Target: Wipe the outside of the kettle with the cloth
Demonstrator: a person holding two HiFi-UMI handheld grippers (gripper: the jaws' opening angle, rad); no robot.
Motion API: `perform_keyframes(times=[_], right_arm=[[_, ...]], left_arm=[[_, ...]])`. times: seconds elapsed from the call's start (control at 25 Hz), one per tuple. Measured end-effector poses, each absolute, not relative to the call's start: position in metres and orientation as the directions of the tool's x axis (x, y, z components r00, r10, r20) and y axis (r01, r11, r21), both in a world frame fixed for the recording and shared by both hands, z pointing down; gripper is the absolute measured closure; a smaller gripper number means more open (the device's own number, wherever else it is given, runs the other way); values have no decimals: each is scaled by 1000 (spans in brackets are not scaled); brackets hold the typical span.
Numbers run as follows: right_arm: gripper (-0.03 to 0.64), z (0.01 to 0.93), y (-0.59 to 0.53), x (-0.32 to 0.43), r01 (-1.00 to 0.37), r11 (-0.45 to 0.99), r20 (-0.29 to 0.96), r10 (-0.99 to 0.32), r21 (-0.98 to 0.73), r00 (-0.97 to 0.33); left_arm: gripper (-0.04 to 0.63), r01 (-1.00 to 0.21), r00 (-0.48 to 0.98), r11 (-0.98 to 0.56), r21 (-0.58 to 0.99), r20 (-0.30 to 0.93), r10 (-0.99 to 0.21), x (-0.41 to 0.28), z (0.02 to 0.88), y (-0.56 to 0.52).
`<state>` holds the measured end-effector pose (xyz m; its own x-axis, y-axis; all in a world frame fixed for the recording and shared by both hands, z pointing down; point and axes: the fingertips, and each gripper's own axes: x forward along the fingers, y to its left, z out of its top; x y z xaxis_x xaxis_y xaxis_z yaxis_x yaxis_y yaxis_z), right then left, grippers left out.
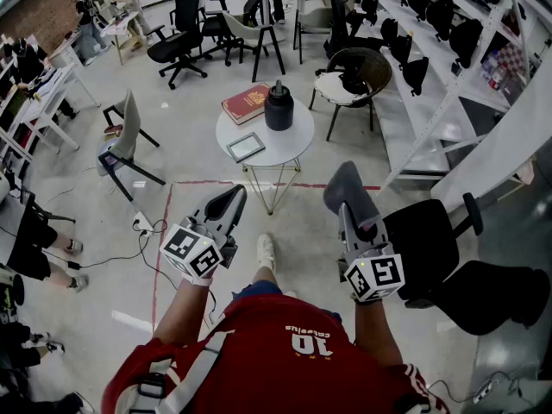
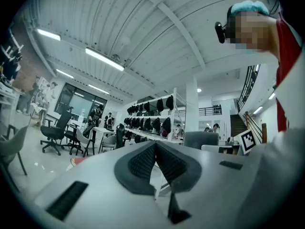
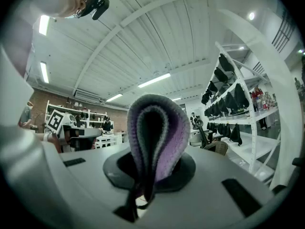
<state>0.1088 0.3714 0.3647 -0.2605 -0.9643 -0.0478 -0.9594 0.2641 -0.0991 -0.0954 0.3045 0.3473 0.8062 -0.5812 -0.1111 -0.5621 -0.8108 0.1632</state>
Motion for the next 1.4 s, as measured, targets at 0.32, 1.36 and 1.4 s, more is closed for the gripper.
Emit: perform_keyframes(times=[0.32,1.36,1.4], right_arm=[[570,366,367,113,-961,258,-40,-966,-101,-255],[569,370,327,118,-954,275,-52,-961,-118,-271],[569,370,322,119,-956,270,-46,-963,-117,-266]], left_arm=[[588,-571,800,-806,153,-118,-589,-97,346,304],[588,-607,782,-778,161,-54,-621,-100,365,263],[588,-608,781,-776,164,-52,-623,-100,366,259]])
